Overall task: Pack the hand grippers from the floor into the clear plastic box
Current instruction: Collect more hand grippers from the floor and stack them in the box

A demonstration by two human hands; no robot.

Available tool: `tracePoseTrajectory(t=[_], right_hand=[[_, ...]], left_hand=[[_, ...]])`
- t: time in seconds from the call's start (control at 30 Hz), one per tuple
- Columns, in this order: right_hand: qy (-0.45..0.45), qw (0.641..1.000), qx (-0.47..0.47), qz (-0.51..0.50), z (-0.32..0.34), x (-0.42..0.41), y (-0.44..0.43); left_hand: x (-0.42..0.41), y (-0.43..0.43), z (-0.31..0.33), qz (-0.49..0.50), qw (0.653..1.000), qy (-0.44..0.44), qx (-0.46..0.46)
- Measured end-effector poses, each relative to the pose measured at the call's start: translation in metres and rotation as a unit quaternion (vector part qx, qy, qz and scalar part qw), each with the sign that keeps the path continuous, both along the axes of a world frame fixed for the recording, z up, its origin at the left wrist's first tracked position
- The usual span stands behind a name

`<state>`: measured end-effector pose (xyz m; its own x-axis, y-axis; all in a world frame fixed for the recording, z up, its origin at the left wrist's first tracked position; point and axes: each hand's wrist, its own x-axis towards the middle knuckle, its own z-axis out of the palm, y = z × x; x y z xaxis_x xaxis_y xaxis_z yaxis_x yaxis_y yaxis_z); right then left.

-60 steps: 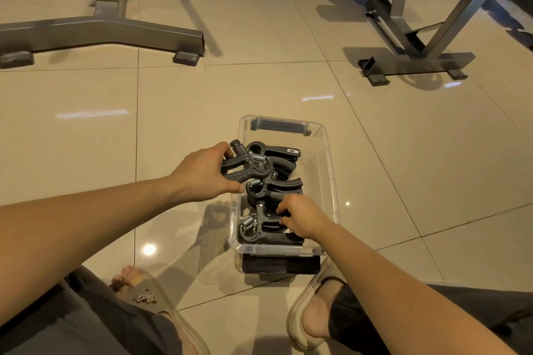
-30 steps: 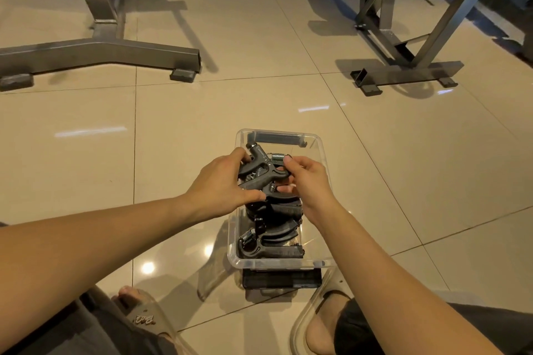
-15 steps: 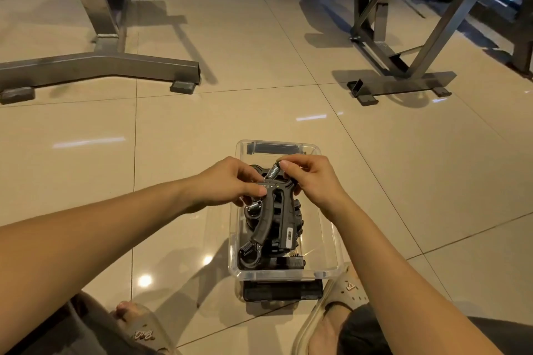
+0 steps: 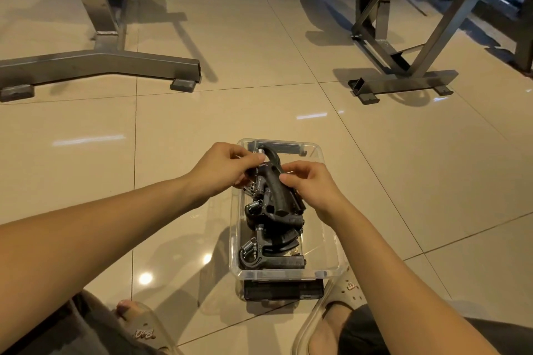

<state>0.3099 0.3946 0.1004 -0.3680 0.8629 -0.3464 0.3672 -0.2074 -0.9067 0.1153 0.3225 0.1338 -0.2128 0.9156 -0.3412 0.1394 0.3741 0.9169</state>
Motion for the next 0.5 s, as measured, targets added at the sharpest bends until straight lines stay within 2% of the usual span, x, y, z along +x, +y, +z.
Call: tracePoseTrajectory(t=[0.1, 0.23, 0.33, 0.5], right_hand=[[0.011, 1.000, -0.010, 0.027, 0.008, 0.011, 0.006], [0.017, 0.993, -0.003, 0.114, 0.015, 0.015, 0.006], [0.014, 0.993, 0.010, 0.115, 0.016, 0.013, 0.005], [-0.052, 0.990, 0.117, 0.055, 0.008, 0.014, 0.018]], left_hand=[[-0.004, 0.005, 0.001, 0.020, 1.000, -0.010, -0.001], [-0.008, 0.007, -0.002, -0.018, 1.000, 0.005, -0.025], [-0.006, 0.009, -0.002, -0.033, 0.999, 0.024, -0.032], [-0.004, 0.017, -0.003, 0.091, 0.996, -0.021, -0.006]])
